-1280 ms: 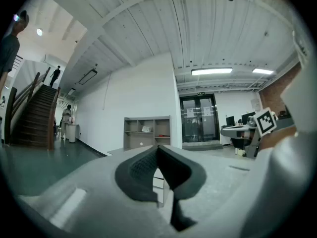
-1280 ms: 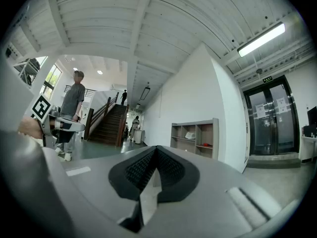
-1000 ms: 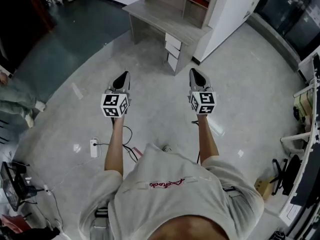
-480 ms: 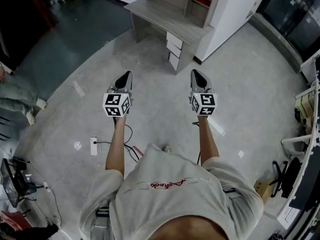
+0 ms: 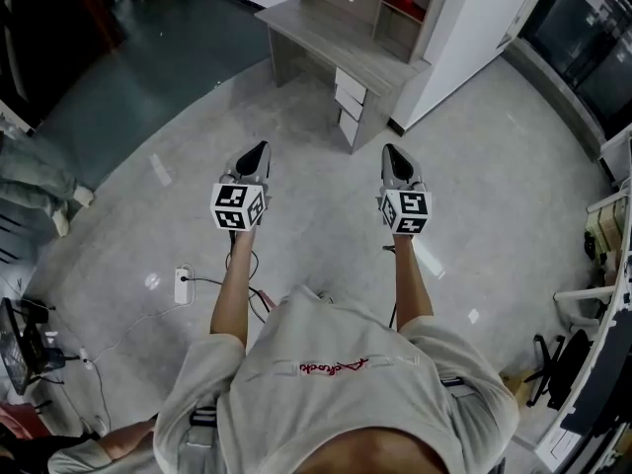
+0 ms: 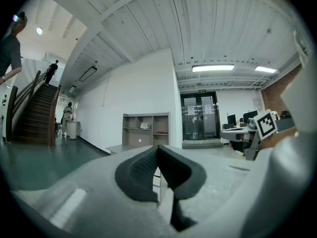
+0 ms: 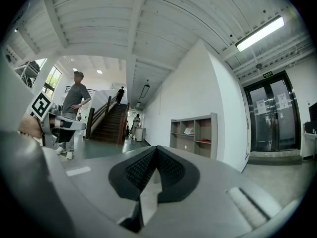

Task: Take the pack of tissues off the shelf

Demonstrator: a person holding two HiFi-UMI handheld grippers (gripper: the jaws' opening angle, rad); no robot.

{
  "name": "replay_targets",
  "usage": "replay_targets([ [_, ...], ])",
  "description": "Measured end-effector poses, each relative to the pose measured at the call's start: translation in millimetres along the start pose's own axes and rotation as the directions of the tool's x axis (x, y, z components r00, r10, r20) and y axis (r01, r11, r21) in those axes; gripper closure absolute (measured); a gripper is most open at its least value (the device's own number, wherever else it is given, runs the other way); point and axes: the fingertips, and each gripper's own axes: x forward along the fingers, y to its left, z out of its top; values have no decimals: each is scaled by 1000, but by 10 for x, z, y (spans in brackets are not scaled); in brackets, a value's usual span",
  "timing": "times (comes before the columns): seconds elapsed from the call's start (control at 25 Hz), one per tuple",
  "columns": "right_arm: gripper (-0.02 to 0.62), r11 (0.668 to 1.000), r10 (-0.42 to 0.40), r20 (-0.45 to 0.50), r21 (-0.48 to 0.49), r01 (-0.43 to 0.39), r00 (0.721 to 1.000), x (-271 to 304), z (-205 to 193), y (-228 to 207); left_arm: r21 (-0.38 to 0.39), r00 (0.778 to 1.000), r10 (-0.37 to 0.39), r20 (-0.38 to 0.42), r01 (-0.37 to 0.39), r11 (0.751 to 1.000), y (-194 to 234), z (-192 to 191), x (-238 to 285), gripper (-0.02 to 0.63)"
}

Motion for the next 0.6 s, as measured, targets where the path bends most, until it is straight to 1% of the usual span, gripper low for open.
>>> replay_targets([
  [0.36, 589, 1000, 24, -18, -6, -24, 1000, 104, -126, -171, -12, 1000, 9, -12, -9, 1000, -103, -123, 213, 603],
  [0.6, 589, 1000, 29, -24, -4, -29, 999, 307, -211, -294, -18, 1000, 4, -12, -4, 1000, -60, -164, 470, 603],
])
